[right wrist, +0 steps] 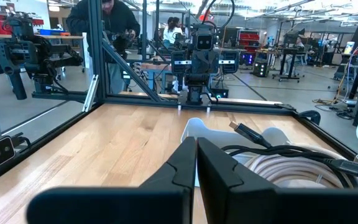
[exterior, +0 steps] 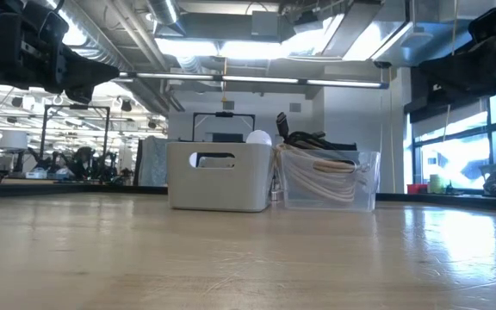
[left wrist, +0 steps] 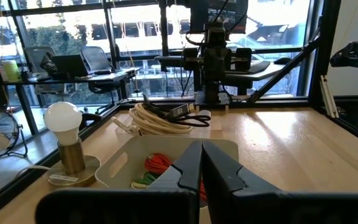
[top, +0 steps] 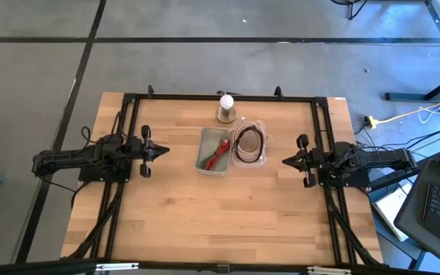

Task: Pick and place USB-C Cables
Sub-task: Return to Home Position

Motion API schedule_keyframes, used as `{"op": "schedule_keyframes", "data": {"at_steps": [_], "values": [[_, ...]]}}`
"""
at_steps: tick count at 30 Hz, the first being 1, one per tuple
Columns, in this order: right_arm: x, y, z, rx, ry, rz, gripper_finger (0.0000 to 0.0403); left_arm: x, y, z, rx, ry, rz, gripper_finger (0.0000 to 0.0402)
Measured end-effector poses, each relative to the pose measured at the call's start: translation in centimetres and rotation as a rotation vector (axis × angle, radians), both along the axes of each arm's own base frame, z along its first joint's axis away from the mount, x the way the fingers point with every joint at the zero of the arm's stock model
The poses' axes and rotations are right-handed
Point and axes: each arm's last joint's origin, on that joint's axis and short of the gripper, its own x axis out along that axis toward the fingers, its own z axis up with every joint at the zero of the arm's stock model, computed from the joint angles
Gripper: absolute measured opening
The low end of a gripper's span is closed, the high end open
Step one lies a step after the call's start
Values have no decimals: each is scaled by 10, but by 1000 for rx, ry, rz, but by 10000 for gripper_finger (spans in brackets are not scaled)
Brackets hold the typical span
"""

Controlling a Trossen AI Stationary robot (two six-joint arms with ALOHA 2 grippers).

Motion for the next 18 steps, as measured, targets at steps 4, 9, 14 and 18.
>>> {"op": "schedule_keyframes", "data": {"at_steps": [4,9,14,18], "values": [[0,0,0,0,0,0,19,0,0,0,0,0,0,8],[0,0,0,0,0,0,19,0,0,0,0,0,0,5],[0,0,0,0,0,0,19,0,0,0,0,0,0,6],[0,0,0,0,0,0,19,0,0,0,0,0,0,8]]}}
